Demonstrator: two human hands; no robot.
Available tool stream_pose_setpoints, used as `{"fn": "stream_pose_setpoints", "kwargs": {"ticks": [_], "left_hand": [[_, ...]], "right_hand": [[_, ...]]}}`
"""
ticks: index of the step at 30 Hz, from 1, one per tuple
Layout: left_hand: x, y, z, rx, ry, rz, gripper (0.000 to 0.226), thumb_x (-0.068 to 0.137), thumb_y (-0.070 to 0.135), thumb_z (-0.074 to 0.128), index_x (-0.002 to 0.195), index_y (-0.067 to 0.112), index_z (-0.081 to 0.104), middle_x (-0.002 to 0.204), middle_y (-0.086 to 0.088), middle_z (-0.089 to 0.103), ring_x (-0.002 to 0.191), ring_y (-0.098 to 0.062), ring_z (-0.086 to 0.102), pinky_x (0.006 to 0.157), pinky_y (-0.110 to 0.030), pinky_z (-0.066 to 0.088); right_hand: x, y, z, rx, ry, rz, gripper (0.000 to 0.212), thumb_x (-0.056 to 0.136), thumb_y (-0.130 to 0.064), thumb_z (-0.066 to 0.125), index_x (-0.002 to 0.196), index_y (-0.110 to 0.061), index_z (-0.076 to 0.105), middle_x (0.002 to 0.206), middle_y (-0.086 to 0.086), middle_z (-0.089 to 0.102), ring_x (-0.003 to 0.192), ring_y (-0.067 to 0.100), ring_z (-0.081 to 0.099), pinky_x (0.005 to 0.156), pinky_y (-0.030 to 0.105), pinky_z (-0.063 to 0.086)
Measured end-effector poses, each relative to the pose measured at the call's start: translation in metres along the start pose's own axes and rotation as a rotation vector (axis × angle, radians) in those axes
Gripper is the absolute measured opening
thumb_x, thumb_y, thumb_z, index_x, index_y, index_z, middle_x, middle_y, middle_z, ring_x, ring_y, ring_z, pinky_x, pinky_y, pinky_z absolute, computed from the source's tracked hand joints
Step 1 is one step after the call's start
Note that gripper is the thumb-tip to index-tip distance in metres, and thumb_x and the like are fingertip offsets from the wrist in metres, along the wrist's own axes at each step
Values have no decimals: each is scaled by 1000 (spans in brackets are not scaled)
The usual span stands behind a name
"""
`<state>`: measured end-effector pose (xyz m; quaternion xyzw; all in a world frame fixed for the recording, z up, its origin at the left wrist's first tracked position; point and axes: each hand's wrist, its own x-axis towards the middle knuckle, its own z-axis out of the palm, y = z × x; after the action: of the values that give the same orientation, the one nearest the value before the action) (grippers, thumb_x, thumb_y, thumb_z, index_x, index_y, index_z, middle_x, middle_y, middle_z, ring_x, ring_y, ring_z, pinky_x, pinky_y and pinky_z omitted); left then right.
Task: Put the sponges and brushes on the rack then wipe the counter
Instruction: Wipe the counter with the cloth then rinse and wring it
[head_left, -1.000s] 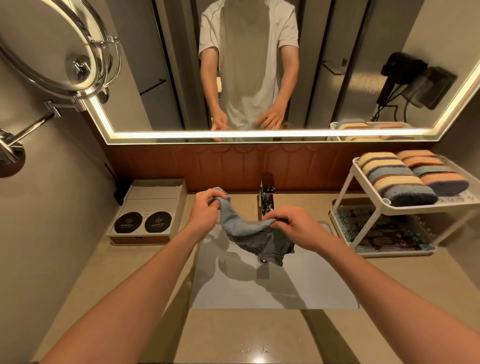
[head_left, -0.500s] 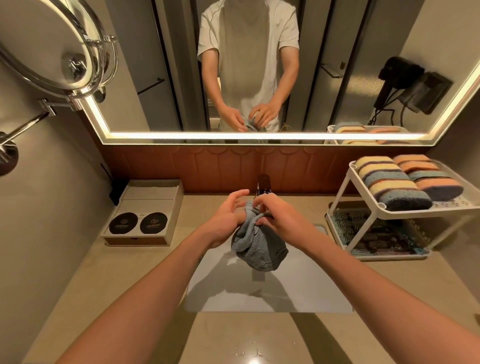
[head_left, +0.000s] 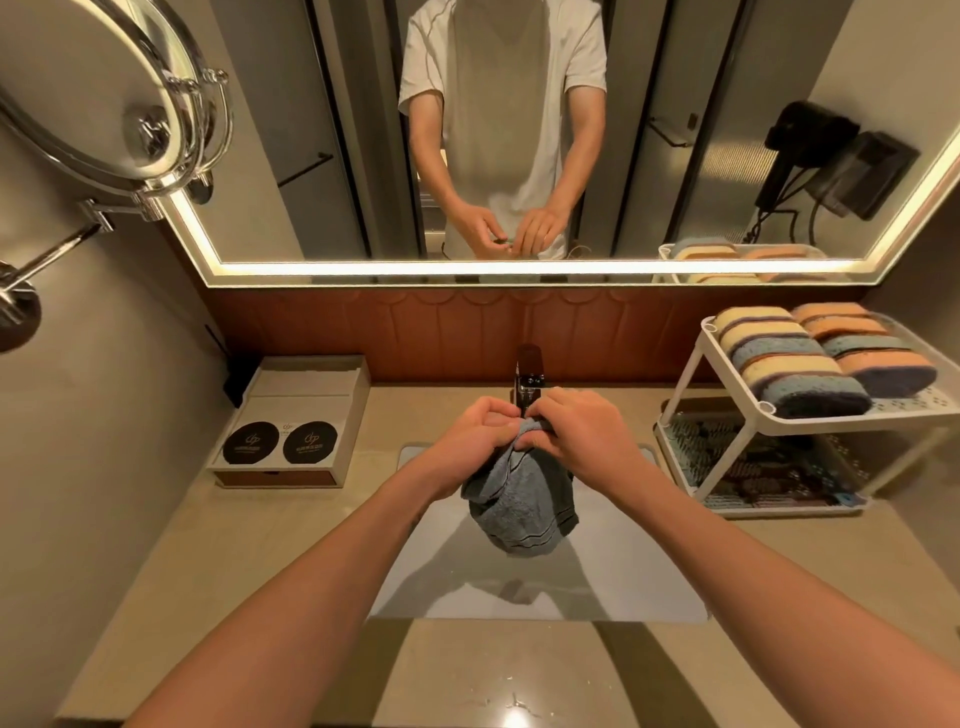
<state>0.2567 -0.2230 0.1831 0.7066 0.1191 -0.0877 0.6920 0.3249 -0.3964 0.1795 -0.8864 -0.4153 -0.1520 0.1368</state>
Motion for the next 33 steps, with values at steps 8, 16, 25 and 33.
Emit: {"fn": "stream_pose_setpoints", "kwargs": {"ticks": [8, 16, 25, 33], "left_hand": [[-8, -36, -20, 435, 128, 293, 18, 93, 20, 64, 102, 32, 53, 120, 3, 57, 116, -11, 56, 93, -28, 47], [9, -52, -11, 609, 172, 391, 32, 93, 14, 66, 119, 30, 55, 122, 10, 51, 110, -4, 50, 84, -7, 37], [26, -19, -18, 707, 234, 460, 19, 88, 6, 69, 84, 21, 57, 89, 3, 53, 75, -7, 47, 71, -29, 37], [22, -9, -22, 820, 271, 552, 16, 92, 8, 65, 90, 24, 64, 101, 4, 53, 100, -14, 48, 85, -26, 42]], "right_hand": [[-7, 15, 6, 243, 21, 140, 34, 90, -61, 56, 82, -29, 51, 76, -11, 51, 71, 11, 47, 59, 27, 31], [-11, 27, -3, 458, 37, 222, 12, 97, -39, 61, 90, -29, 58, 86, -10, 55, 82, 10, 53, 71, 35, 47], [-13, 37, -12, 454, -83, 265, 20, 97, -37, 62, 93, -19, 55, 86, -4, 57, 78, 12, 53, 67, 33, 42], [-11, 40, -10, 394, -369, 242, 43, 91, -28, 72, 130, -21, 54, 115, -9, 57, 107, 13, 54, 92, 35, 47]]}}
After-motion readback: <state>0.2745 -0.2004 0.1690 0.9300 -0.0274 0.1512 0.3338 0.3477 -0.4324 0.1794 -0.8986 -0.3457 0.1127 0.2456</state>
